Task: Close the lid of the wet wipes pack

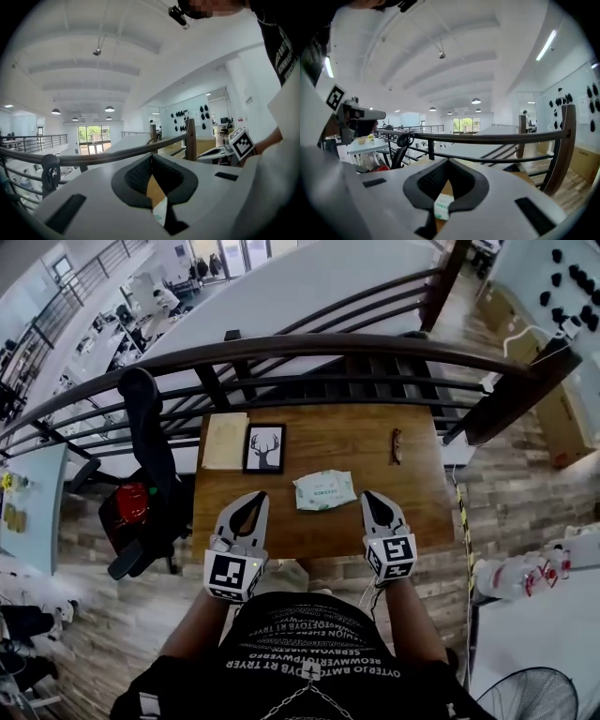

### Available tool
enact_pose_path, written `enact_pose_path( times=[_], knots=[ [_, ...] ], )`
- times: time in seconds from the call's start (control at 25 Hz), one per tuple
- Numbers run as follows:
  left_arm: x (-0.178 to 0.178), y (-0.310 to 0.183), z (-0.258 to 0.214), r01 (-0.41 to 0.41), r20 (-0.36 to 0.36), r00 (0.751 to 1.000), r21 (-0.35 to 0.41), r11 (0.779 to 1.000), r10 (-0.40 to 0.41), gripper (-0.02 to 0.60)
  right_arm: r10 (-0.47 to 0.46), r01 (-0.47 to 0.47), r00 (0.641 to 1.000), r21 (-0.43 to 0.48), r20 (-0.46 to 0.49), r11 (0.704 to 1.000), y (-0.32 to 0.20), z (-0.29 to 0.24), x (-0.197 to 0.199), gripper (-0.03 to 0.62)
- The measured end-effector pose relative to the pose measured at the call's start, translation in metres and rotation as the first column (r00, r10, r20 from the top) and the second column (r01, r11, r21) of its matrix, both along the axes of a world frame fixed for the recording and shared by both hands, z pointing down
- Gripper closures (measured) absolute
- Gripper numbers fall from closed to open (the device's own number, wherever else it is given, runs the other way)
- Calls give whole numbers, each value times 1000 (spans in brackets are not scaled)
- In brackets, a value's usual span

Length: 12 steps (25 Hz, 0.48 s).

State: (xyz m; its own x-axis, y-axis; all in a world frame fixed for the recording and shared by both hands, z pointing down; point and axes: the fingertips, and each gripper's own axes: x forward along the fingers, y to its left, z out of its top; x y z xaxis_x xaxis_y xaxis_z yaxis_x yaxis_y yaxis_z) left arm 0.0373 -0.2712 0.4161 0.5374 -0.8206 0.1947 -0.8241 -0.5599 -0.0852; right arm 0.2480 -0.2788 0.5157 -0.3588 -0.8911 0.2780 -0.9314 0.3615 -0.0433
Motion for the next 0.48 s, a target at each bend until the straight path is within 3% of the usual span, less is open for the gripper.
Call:
enact_pose_path(
  times=[0.16, 0.48],
  knots=[
    [3, 8, -33, -5, -41, 999, 68, 998, 8, 554, -8, 7, 1000, 69, 14, 998, 18, -56, 5, 580],
    [18, 45, -71, -26, -30, 999, 146, 989, 31, 554, -35, 27, 998, 155, 53, 988, 57, -127, 10, 580]
  ],
)
